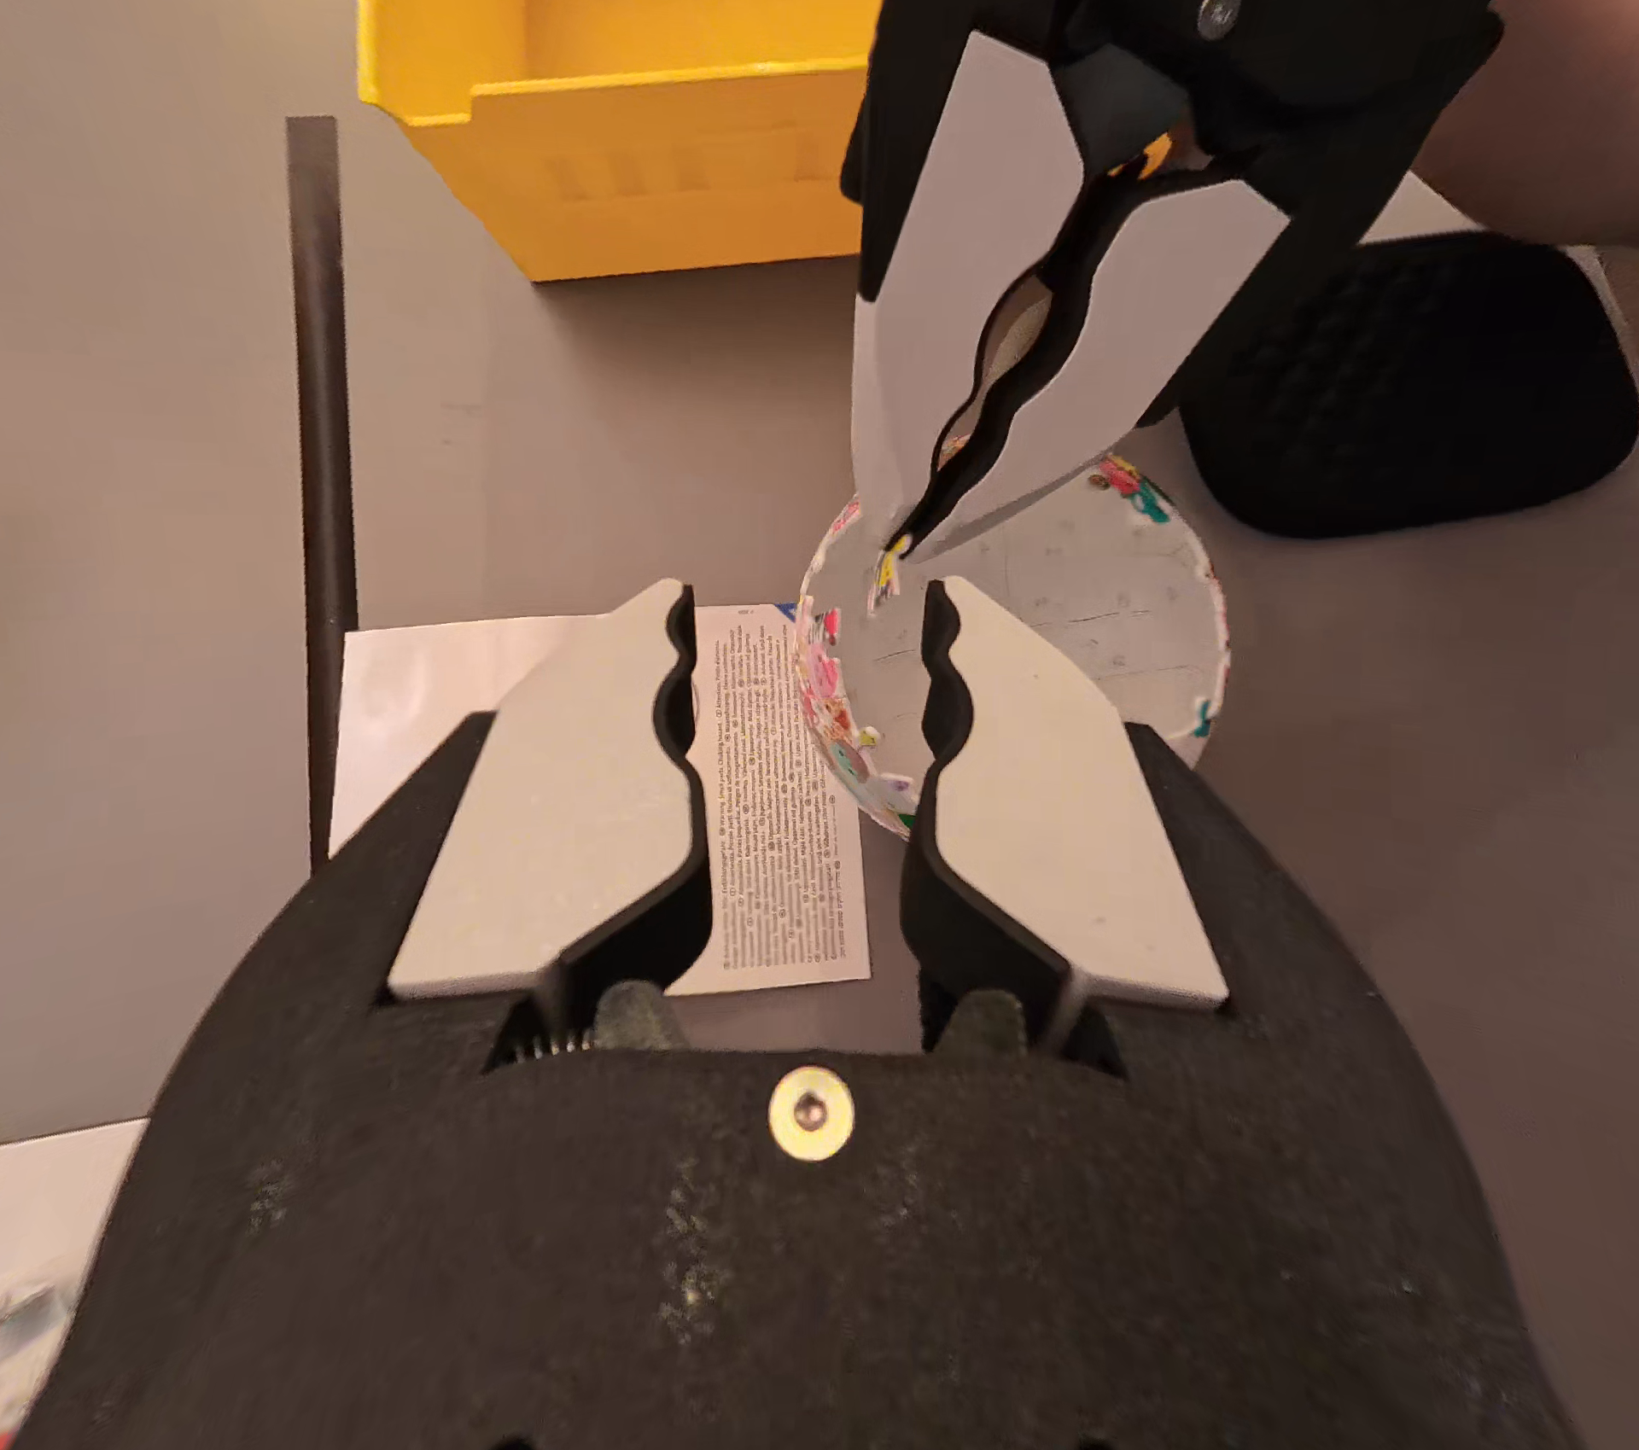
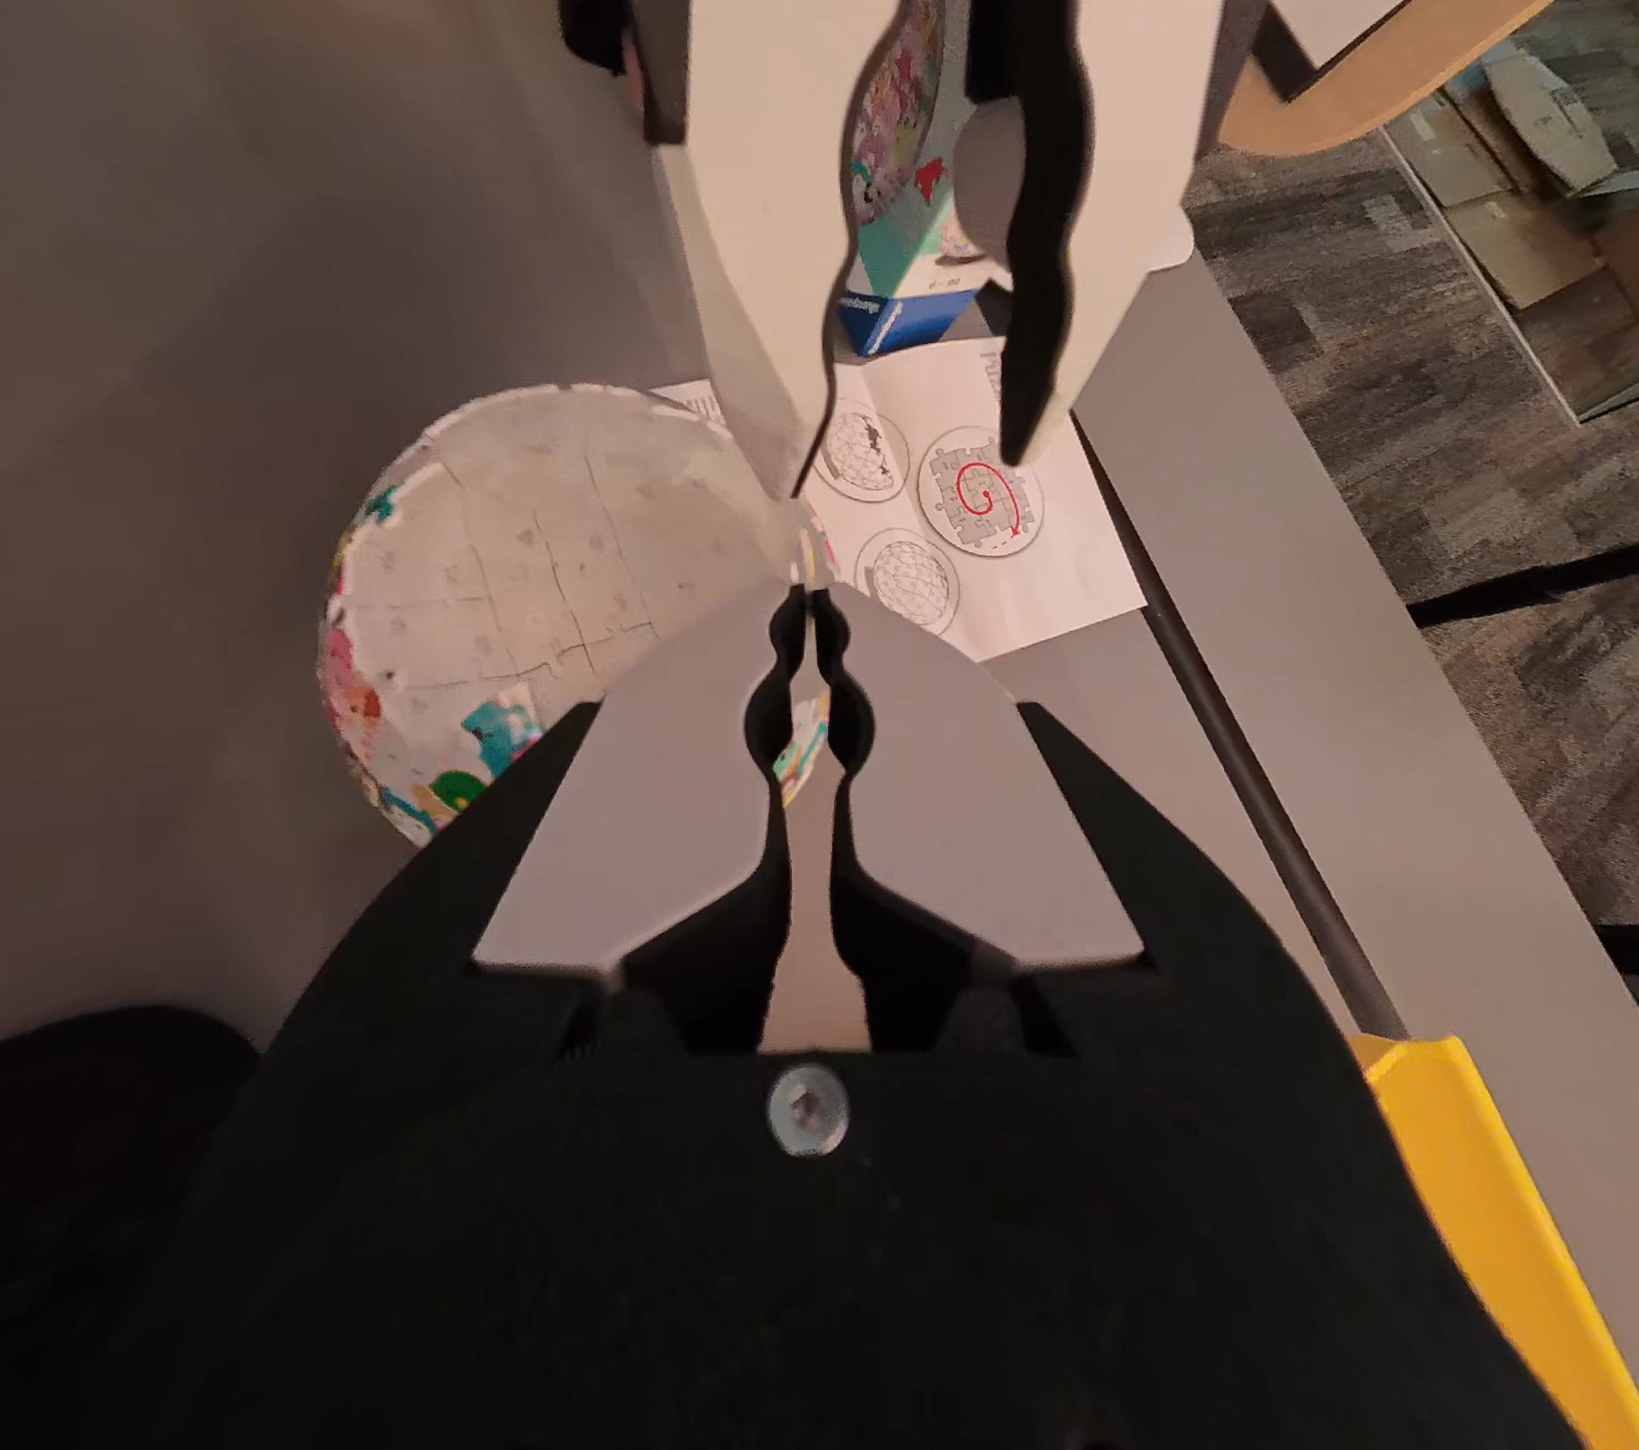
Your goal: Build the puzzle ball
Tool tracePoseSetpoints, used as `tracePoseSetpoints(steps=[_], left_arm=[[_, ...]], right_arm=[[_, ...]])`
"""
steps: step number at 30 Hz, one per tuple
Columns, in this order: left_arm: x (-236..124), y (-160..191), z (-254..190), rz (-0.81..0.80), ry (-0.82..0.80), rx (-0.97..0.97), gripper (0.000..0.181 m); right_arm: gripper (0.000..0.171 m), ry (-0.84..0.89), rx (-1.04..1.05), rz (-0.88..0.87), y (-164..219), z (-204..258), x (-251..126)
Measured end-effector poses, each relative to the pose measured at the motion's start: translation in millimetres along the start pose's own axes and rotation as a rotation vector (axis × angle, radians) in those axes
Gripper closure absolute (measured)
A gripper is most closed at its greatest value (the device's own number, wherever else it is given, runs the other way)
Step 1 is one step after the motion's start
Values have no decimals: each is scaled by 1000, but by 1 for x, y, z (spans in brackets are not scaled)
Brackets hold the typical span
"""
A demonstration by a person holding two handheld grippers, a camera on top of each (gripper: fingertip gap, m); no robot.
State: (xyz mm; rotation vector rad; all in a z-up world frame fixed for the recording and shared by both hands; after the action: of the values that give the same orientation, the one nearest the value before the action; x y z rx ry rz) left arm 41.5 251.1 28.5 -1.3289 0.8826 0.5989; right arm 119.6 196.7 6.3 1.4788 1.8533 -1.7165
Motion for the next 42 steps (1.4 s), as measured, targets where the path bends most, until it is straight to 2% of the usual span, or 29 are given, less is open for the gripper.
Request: tracePoseSetpoints(steps=[7, 16, 22, 32, 42], left_arm=[[19, 1, -1, 59, 36, 46, 144], [25, 2, 1, 148, 100, 23, 147], [31, 0, 3, 280, 90, 34, 144], [43, -4, 2, 400, 107, 86, 154], [52, -1, 2, 405, 84, 128, 160]], right_arm=[[168, -18, 15, 8, 6, -5, 8], [168, -60, 23, 60, 9, -10, 12], [168, -88, 13, 66, 7, -14, 12], [168, -111, -37, 60, 11, -16, 18], [168, -96, -58, 5, 14, -15, 19]])
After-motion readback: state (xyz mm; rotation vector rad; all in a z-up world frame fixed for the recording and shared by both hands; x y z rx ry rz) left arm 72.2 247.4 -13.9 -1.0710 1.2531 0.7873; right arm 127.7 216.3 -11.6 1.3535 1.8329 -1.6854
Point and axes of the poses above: each gripper's, where its closed fingertips meet, x out along the fingers, y out of its underside, z = x × y across the jaws, the point moved 6 cm from there along -x, back along the fingers, and after that the axes turned 9 degrees about z, right-handed, at the moved point
